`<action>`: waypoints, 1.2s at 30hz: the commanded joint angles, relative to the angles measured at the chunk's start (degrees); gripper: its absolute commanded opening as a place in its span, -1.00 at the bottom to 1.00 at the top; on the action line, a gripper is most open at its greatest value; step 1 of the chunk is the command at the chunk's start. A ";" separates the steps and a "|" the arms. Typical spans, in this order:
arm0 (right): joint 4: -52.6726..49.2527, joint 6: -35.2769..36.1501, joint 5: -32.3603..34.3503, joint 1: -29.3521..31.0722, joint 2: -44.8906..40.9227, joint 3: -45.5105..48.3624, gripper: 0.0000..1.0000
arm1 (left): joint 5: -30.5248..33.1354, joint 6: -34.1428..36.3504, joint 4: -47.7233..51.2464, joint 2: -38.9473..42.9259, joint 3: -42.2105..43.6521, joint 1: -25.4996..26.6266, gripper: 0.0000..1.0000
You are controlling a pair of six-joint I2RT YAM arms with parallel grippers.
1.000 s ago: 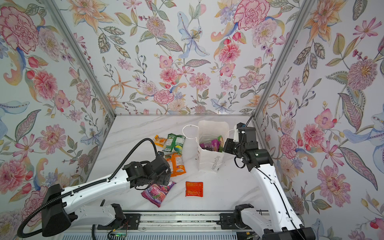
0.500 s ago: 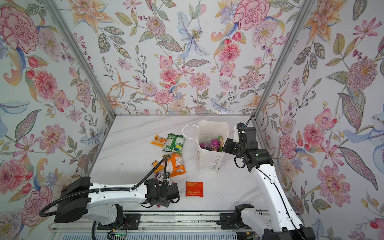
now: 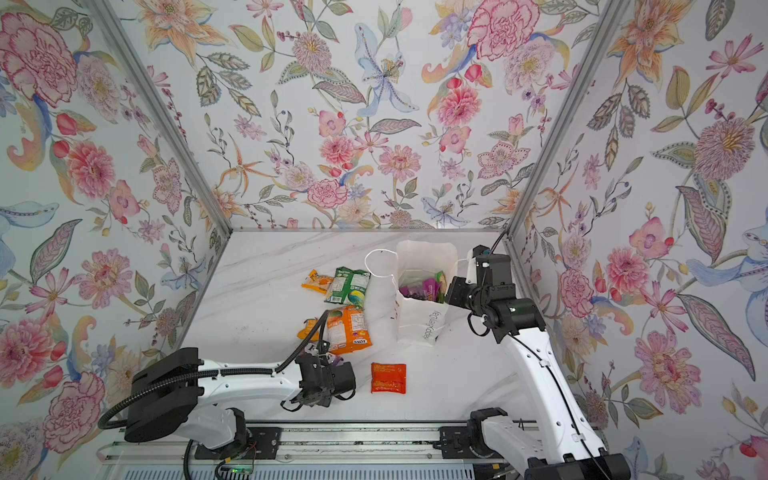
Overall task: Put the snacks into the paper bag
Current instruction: 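Lower the left gripper over the purple Fox's Berries candy bag, then grasp the Fox's candy bag's top edge with the left gripper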
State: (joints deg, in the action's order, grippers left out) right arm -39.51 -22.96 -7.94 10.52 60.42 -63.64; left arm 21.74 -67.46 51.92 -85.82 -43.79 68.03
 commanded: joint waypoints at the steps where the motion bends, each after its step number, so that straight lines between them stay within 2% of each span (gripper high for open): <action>1: -0.42 0.46 0.70 0.54 -0.28 1.42 -1.00 | 3.37 -2.23 2.75 2.83 3.39 -4.76 0.99; 5: -0.40 0.51 0.83 0.42 -0.92 1.67 -1.00 | 5.56 -2.86 3.47 9.77 5.86 -11.37 0.98; 8: -0.46 0.41 0.98 0.46 -1.10 1.95 -1.00 | 5.88 -3.83 2.95 16.07 6.86 -14.47 0.98; 14: -0.42 0.37 0.74 0.53 -0.84 1.92 -1.00 | 5.18 -4.83 2.27 23.74 3.37 -15.04 0.91; 17: -0.40 0.33 0.81 0.55 -0.99 1.70 -1.00 | 3.11 -3.67 0.73 23.16 -0.01 -15.01 0.92; 19: -0.32 0.37 0.89 0.55 -1.17 1.84 -1.00 | -1.31 -0.38 -5.49 22.60 -0.57 -15.08 0.94; 22: -0.31 0.36 0.92 0.46 -1.47 2.19 -1.00 | -4.95 0.12 -10.92 19.94 -1.23 -15.30 0.95; 28: -0.34 0.98 0.71 0.19 -1.62 2.55 -1.00 | -4.25 2.74 -9.10 12.31 -5.83 -17.95 0.94; 36: 0.00 1.34 0.21 -0.15 -1.16 2.76 -1.00 | -6.18 5.50 -16.05 10.80 -3.51 -25.96 0.91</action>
State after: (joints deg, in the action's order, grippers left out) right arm -38.24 -22.74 -7.97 10.46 59.13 -62.04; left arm 16.71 -64.40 39.40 -74.04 -48.03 44.16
